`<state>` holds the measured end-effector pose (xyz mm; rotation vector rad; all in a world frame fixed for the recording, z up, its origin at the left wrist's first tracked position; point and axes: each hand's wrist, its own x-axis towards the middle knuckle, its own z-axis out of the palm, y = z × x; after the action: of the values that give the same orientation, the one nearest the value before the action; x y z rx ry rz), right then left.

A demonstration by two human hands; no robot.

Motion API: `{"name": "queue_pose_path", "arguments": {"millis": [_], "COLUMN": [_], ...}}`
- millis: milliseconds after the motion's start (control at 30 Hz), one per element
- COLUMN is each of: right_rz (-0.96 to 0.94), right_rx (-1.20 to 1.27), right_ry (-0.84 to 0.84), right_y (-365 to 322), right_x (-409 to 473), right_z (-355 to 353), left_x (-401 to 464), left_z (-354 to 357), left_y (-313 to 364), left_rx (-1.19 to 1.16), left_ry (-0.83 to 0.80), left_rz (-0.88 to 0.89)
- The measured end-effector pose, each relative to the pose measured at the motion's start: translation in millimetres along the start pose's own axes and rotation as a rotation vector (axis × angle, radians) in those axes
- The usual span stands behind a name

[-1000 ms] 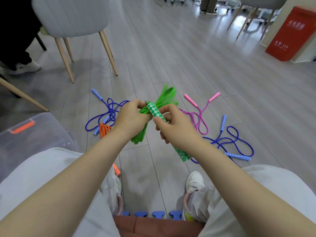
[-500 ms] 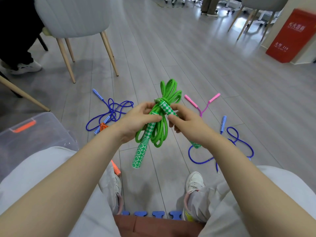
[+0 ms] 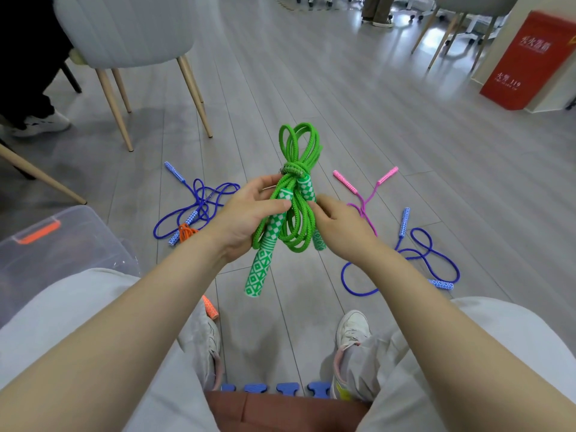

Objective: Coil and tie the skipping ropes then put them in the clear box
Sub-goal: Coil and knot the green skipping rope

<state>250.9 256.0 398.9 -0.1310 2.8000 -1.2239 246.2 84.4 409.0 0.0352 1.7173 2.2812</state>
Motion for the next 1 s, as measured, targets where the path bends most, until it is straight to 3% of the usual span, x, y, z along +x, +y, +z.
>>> {"name": "queue_pose_path", "arguments": {"millis": [167,300,500,700,833,1000], "right_rz": [0.071,0.026,0.011,-0.030,-0.019,-0.035], "right_rx": [0.505,0.389,0.363,0.496,0.575,0.540], "right_ry": [-0.064,-0.117,-0.063,-0.092,-0.118,-0.150], "right_y": [-18.7,-14.2,-11.6,-11.0,-13.6,-15.9], "right_x": [-11.3,-10.6,-8.8,-6.6,-7.3,-7.8], "right_z": [-0.1,4.3,0.7,-10.9,-13.2,-7.1], "left_x": [-0.9,-3.8,-3.1,-5.0,-6.2,-10.6], "left_z": [3.4,4.6,1.2,-1.2,1.0,6.9], "left_y": [-0.3,-1.5,4.7,4.8,5.8,4.9], "left_rx": [-0.069,-0.096,-0.134,-0.048,-0.039,0.167], "left_ry": [0.002,-0.008,-0.110,-0.235,-0.204,-0.116], "left_rz": [0.034,0.040,0.012,0.044,0.086,0.184]}}
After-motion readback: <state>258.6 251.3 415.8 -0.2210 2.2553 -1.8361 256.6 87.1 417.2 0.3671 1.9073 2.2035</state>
